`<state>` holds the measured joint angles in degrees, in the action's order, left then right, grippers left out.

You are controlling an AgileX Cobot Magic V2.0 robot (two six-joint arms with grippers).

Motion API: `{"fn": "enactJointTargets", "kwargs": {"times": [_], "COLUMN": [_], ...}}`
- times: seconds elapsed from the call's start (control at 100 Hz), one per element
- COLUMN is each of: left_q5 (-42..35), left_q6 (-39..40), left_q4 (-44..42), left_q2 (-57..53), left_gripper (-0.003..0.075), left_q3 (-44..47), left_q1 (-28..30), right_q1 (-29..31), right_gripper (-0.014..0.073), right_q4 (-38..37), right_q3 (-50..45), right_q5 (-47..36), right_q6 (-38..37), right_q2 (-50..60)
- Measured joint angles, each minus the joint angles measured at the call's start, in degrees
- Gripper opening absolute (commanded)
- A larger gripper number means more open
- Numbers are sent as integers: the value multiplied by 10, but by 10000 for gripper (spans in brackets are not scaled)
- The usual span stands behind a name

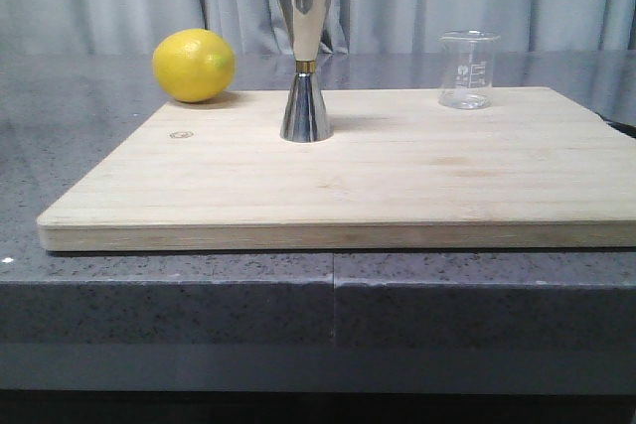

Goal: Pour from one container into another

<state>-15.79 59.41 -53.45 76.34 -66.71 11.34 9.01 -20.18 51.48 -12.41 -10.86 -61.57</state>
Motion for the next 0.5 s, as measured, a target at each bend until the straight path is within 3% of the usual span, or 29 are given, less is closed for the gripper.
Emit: {"fn": "enactJointTargets", "kwargs": {"times": [0.27,0.5], "left_q5": [107,125], "left_q6": [-3,-5], "left_q4": [-46,-55], "left_q2": [-101,-183], "left_gripper": [544,544], "left_q3": [2,49], "left_q1": [-48,-100], "right_q1": [14,14], "right_gripper": [516,516], "right_q4": [-20,-26], "right_q3": [5,-5], "right_q5": [33,128], "right_q6": [1,1], "right_q2": [82,164]}}
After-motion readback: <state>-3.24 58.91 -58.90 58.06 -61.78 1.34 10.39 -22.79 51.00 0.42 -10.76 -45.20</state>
